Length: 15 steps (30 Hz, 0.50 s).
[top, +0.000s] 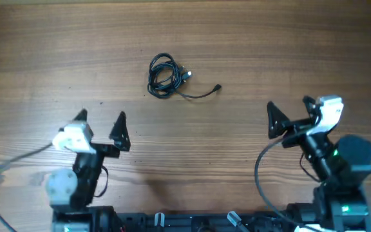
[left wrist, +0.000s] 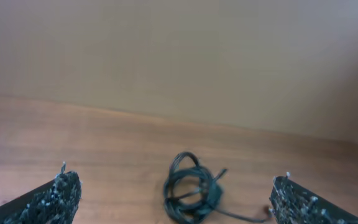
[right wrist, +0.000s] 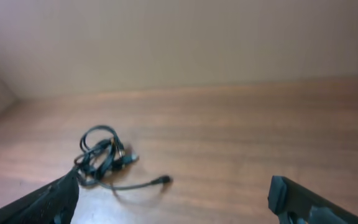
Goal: Untangle cables
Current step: 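Reach both grippers forward toward the black cable bundle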
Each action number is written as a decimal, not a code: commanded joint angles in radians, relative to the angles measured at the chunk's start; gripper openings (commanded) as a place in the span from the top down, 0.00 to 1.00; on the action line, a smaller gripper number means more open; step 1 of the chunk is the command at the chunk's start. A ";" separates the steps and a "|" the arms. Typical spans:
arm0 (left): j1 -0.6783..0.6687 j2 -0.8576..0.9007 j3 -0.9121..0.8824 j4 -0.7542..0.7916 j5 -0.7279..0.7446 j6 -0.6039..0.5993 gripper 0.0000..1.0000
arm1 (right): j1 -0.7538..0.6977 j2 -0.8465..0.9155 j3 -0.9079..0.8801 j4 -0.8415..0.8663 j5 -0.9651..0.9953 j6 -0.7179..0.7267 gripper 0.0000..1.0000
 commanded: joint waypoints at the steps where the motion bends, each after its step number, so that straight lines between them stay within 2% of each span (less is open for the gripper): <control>1: -0.004 0.273 0.252 -0.050 0.103 0.020 0.00 | 0.005 0.109 0.183 -0.118 -0.021 -0.052 0.00; 4: -0.004 0.518 0.493 -0.164 0.159 0.020 0.00 | 0.005 0.208 0.326 -0.248 -0.021 -0.090 0.00; 10: -0.027 0.987 1.091 -0.629 0.177 0.033 0.00 | 0.005 0.454 0.665 -0.526 -0.035 -0.169 0.00; 12: -0.063 1.144 1.290 -0.796 0.175 0.114 0.00 | 0.005 0.557 0.775 -0.609 -0.109 -0.221 0.00; 15: -0.116 1.292 1.408 -0.867 0.174 0.154 0.00 | 0.005 0.685 0.864 -0.658 -0.235 -0.253 0.00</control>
